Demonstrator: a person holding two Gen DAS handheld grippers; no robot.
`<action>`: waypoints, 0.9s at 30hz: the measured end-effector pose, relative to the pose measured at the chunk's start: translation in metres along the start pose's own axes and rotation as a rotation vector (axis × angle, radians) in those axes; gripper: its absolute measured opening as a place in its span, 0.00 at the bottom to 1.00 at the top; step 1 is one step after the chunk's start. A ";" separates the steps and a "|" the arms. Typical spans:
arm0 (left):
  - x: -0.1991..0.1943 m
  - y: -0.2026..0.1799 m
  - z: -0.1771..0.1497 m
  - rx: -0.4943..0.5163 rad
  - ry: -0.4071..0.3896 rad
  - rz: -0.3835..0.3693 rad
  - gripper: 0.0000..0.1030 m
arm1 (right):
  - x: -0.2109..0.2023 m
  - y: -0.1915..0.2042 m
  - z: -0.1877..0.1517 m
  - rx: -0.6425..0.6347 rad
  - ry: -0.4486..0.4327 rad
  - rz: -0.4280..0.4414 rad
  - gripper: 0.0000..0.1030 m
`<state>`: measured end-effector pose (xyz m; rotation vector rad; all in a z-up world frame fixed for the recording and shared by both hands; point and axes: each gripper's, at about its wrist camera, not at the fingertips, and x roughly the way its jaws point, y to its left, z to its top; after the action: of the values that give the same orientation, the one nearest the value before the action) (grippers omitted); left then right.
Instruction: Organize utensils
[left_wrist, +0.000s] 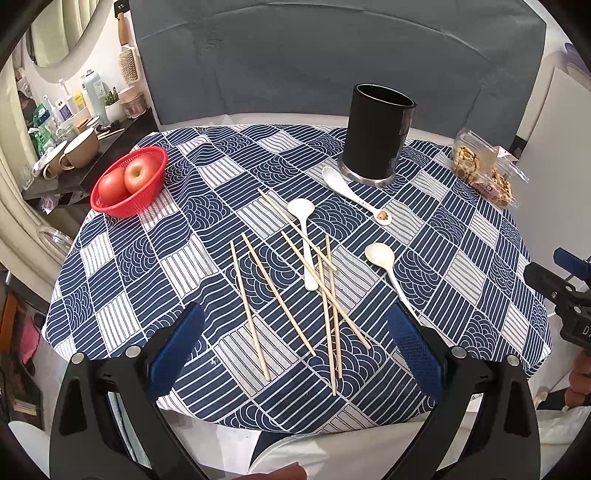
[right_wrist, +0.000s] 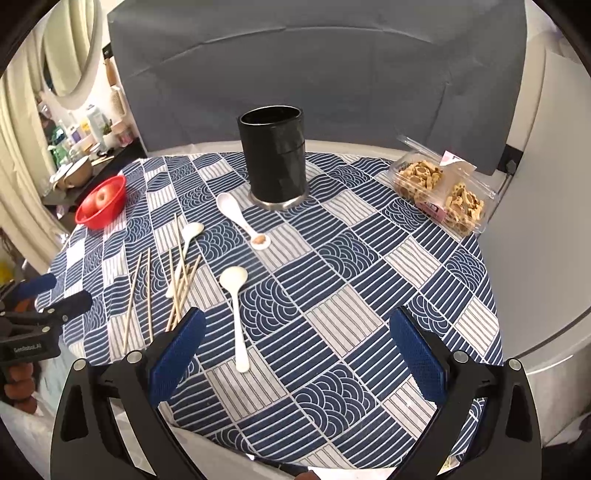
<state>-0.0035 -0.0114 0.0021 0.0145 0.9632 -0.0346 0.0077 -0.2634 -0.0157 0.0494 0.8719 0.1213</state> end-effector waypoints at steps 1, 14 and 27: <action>0.000 0.000 0.000 0.001 0.000 0.000 0.94 | 0.000 0.000 0.000 0.001 0.000 -0.001 0.93; 0.000 0.002 -0.004 -0.003 -0.006 0.002 0.94 | 0.000 0.006 -0.001 -0.014 -0.001 -0.003 0.93; 0.003 0.002 -0.004 -0.004 0.008 0.001 0.94 | 0.001 0.004 -0.002 -0.007 0.007 -0.010 0.93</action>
<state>-0.0054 -0.0091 -0.0026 0.0113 0.9708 -0.0320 0.0062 -0.2591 -0.0174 0.0375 0.8790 0.1150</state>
